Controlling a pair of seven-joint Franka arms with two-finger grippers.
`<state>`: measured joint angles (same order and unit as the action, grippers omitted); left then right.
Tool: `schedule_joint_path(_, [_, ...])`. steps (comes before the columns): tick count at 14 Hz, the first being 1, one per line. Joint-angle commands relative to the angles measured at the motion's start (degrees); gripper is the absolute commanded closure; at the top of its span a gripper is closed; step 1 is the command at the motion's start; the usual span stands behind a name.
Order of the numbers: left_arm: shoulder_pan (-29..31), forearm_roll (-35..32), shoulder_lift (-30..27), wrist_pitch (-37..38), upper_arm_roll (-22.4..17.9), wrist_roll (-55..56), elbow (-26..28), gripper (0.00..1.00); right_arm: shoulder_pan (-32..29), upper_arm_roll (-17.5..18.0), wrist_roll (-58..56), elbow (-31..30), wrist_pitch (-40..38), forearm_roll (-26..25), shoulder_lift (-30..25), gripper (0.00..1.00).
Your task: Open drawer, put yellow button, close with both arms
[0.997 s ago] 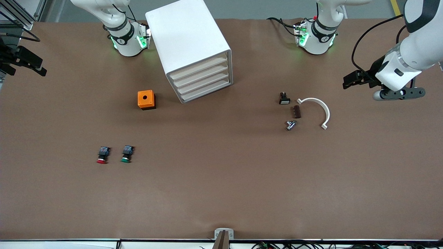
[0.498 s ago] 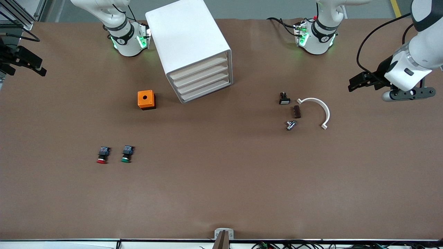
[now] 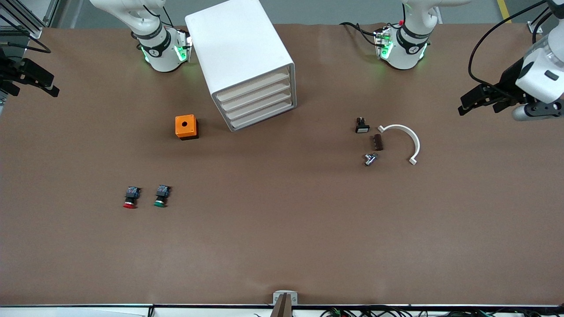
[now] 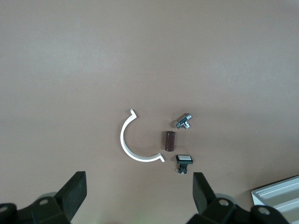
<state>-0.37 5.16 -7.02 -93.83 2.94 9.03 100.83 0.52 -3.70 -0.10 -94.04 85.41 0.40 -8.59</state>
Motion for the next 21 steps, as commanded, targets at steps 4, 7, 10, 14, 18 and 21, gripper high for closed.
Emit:
schedule_joint_path(4, [1.3, -3.1, -0.3, 2.1, 0.9, -3.5, -3.1, 0.0, -0.2, 0.2, -0.6, -1.0, 0.0, -0.8, -1.1, 0.0])
schedule_joint_path(7, [1.3, -3.5, 0.2, 2.1, 0.9, -3.4, -3.9, 0.0, 0.1, 0.3, -0.5, -1.0, 0.4, -0.8, -1.1, 0.0])
schedule_joint_path(10, [1.2, -3.5, 0.2, 2.1, 1.1, -3.5, -4.0, 0.0, -0.1, 0.3, -0.6, -1.0, 0.5, -0.8, -1.0, 0.0])
schedule_joint_path(14, [1.3, -3.5, 0.3, 2.2, 1.1, -3.5, -4.0, 0.0, -0.2, 0.3, -0.6, -1.0, 0.2, -0.8, -1.0, 0.0])
schedule_joint_path(18, [1.3, -3.5, 0.3, 2.2, 1.2, -3.5, -4.5, 0.0, -0.2, 0.3, -0.5, -1.0, 0.0, -0.8, -1.0, 0.0])
schedule_joint_path(21, [1.3, -3.4, 0.3, 2.2, 1.2, -3.7, -4.5, 0.0, -0.3, 0.3, -0.6, -1.0, -0.1, -0.8, -1.0, 0.0])
